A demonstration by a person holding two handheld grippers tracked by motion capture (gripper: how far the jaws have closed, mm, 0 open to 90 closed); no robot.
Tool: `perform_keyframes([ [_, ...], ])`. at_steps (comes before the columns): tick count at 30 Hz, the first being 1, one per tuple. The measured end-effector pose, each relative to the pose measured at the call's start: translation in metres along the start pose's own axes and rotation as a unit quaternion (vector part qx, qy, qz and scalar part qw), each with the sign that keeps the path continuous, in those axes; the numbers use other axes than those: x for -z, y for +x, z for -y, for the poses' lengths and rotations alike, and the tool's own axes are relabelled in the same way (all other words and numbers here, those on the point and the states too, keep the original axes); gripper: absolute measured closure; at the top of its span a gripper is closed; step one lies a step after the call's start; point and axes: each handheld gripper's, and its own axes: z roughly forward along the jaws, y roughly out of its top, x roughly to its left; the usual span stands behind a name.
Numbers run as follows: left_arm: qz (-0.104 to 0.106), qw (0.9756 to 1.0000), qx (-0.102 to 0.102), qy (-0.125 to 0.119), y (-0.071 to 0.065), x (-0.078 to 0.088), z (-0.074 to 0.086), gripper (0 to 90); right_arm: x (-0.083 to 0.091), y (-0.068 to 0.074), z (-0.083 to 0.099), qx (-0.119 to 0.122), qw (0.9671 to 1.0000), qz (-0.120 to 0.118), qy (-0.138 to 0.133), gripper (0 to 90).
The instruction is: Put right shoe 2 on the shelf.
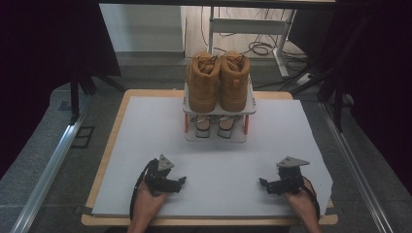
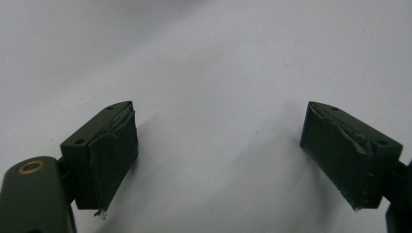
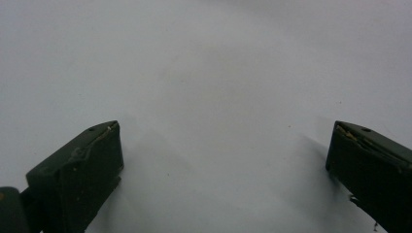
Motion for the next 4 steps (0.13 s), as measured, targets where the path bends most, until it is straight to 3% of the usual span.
perform_keyframes([
  [4, 0.0, 1.0, 0.0, 0.001, 0.0002, 0.0, 0.0, 13.3, -0.0001, 0.0001, 0.0002, 0.0, 1.0, 0.0, 0.0, 0.0],
])
